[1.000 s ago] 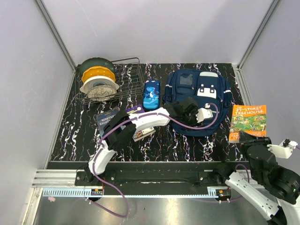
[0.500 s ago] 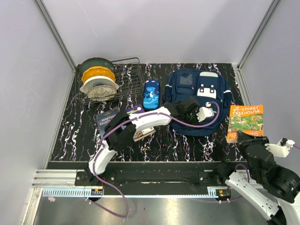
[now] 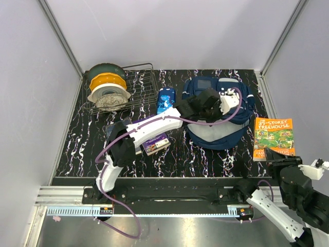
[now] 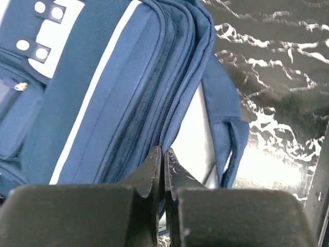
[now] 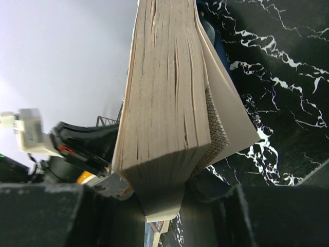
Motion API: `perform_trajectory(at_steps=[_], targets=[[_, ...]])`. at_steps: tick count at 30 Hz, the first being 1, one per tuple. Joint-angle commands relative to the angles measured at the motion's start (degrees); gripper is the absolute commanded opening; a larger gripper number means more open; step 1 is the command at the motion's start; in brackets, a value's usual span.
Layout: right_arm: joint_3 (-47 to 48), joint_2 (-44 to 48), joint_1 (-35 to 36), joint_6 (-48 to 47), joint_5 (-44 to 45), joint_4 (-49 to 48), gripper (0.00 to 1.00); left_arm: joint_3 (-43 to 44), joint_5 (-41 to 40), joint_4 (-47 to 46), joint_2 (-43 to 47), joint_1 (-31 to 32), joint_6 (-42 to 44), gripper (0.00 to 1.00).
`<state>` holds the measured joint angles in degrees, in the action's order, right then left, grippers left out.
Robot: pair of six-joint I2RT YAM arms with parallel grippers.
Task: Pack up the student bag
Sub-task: Place the book in the student bag.
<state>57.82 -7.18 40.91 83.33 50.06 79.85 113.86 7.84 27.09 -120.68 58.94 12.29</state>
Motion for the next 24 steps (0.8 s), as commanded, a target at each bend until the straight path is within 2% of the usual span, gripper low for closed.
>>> perform_trajectory(at_steps=[1,7,10,16,24], targets=[[-0.9,0.7,0.3,2.5,-3.0,2.2,0.0,9.9,-6.2,-1.5,3.9,-0.7,-4.2,0.0],[-8.1,6.6,0.4,4.8,-9.7,-4.3,0.0,19.7,-9.9,0.6,1.9,-0.8,-7.2,0.0],[-10.9,4.8,0.4,4.6,-13.6,-7.7,0.0,21.2,-10.6,0.6,2.0,-0.8,-8.7,0.0],[-16.3,3.7,0.4,1.8,-18.1,-20.9,0.0,18.2,-10.5,0.8,3.2,-0.1,-8.5,0.0],[-19.1,3.2,0.4,3.3,-19.4,-24.3,0.0,13.3,-8.8,-0.8,5.0,1.6,-9.8,0.0]])
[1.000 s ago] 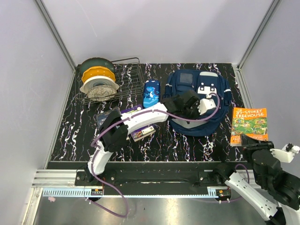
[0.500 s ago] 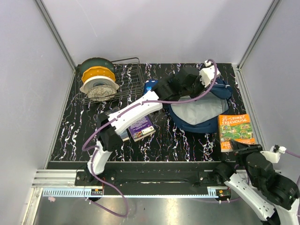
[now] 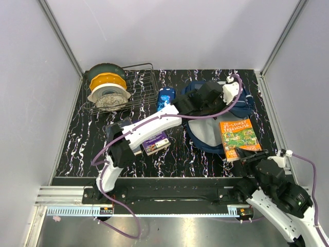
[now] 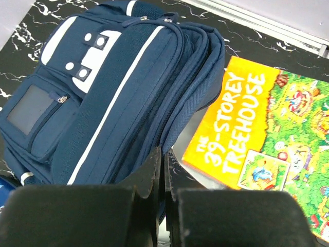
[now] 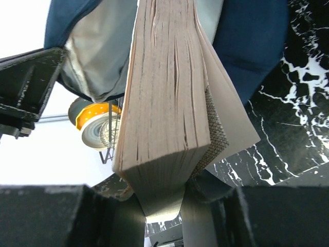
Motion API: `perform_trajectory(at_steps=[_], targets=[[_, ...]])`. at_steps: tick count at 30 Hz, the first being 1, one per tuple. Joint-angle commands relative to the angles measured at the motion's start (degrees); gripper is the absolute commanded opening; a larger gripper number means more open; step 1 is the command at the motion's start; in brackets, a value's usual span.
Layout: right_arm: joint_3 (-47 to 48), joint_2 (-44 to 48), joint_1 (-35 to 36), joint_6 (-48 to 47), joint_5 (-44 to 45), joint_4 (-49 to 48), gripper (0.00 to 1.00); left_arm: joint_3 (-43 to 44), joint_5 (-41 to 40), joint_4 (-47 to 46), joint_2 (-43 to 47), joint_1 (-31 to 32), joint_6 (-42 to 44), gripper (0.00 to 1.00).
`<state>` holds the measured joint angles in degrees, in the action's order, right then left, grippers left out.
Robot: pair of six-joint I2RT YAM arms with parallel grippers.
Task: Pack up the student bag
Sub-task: Place the book in the student bag.
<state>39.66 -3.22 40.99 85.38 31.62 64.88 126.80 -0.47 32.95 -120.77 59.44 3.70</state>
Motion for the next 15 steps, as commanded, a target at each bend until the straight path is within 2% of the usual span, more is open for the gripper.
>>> perform_trajectory(at_steps=[1,3,5,10,15], targets=[[-1.8,-1.3,0.3,1.8,-1.6,-10.3,0.0,0.6,-1.1,-6.7,5.1,1.7,-0.8,0.0],[-5.6,-1.8,0.3,3.5,-3.0,-13.8,0.0,0.6,-4.1,-7.3,5.6,4.0,2.0,0.0],[-8.8,-1.5,0.3,3.9,-2.3,-17.2,0.0,0.6,-4.6,-7.4,6.1,4.9,1.3,0.0],[-8.5,-2.8,0.3,3.5,2.3,-17.8,0.0,0.5,-3.8,-7.5,7.4,5.0,-2.6,0.0],[-10.6,-6.1,0.3,2.8,3.8,-23.6,0.0,-0.9,-2.8,-7.7,9.8,5.0,-3.5,0.0]])
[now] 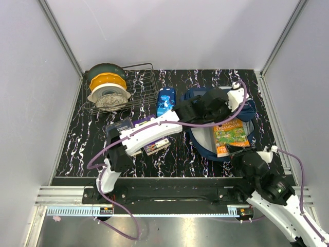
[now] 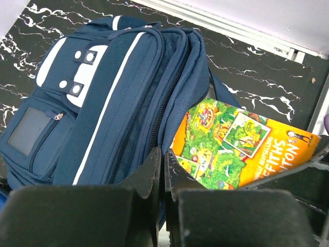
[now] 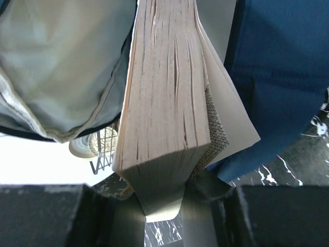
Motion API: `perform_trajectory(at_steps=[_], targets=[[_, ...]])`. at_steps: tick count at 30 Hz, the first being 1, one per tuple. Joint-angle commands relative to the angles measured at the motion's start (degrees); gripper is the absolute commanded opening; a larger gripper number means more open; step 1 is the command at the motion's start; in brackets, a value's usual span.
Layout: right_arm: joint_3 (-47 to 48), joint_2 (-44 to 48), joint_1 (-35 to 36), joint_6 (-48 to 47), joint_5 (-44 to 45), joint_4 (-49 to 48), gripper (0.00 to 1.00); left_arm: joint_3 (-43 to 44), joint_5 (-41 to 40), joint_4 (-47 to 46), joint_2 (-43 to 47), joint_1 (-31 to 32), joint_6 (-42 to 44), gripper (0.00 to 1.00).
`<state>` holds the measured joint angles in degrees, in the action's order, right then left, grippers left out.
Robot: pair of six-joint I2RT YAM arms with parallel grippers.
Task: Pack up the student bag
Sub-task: Place the book in the student bag.
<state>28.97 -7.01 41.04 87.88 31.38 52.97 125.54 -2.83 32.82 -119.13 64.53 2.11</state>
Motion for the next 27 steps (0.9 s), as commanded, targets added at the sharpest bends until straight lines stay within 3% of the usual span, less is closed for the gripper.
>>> perform_trajectory(at_steps=[1,17,21,25,27], targets=[[-0.4,-3.0,0.3,0.3,4.0,-13.0,0.0,0.1,-0.3,-7.6,8.4,-0.1,-1.9,0.0],[-1.5,-22.6,-2.3,-2.4,2.0,-34.9,0.0,-4.1,0.9,-9.8,12.3,-0.1,-4.7,0.0],[-2.4,-29.9,-10.9,-2.5,-5.5,-41.9,0.0,-4.3,0.8,-9.8,12.7,-0.1,-4.8,0.0],[-5.8,-37.6,-18.8,-3.3,-15.4,-57.9,0.0,-4.9,0.7,-10.4,13.3,-0.1,-4.9,0.0],[-4.0,-42.8,-20.0,-4.5,-18.0,-58.7,0.0,-4.8,0.4,-10.7,13.3,-0.2,-4.7,0.0]])
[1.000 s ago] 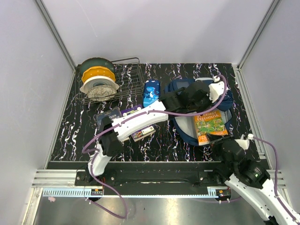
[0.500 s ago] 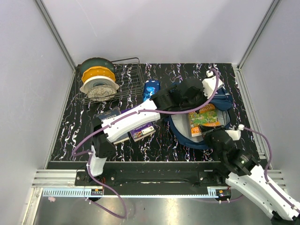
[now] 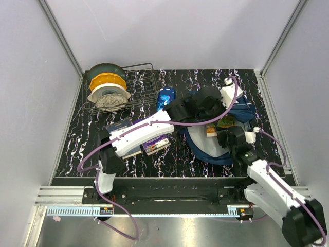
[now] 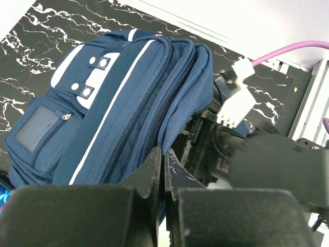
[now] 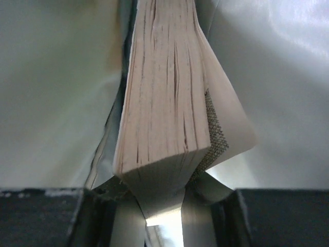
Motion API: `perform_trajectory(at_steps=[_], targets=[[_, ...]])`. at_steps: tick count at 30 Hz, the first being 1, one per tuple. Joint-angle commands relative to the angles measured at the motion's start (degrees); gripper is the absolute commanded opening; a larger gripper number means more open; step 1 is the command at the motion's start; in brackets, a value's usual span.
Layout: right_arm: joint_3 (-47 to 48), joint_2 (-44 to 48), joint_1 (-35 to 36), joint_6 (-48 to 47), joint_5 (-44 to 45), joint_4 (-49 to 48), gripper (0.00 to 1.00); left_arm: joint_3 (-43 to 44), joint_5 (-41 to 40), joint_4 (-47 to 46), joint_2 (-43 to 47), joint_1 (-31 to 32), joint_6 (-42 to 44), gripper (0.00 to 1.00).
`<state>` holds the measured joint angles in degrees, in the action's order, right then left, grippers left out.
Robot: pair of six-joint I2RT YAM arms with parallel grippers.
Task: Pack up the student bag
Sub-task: Place the book in the student bag.
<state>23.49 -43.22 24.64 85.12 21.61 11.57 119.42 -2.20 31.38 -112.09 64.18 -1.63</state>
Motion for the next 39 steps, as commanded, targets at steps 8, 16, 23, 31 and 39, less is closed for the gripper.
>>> perform_trajectory(at_steps=[8,16,23,31,39], targets=[[1.8,-20.8,-5.3,-1.0,-10.5,-35.5,0.04,0.8,0.5,-9.8,6.4,-1.3,-1.9,0.0],[-0.3,-30.0,-5.6,2.1,-6.9,-45.1,0.27,-0.4,1.8,-10.7,6.6,-2.2,-3.0,0.0],[-1.9,-29.5,-5.6,1.0,-10.2,-44.8,0.74,-1.6,1.8,-11.2,6.7,-3.5,-3.8,0.0],[-2.8,-18.8,-5.5,-1.7,-12.8,-32.7,0.98,-2.5,3.1,-12.0,6.4,-5.0,-4.5,0.0],[-1.9,-5.2,-5.5,-5.4,-14.8,-17.7,1.0,-2.9,3.8,-12.0,6.0,-5.9,-5.4,0.0]])
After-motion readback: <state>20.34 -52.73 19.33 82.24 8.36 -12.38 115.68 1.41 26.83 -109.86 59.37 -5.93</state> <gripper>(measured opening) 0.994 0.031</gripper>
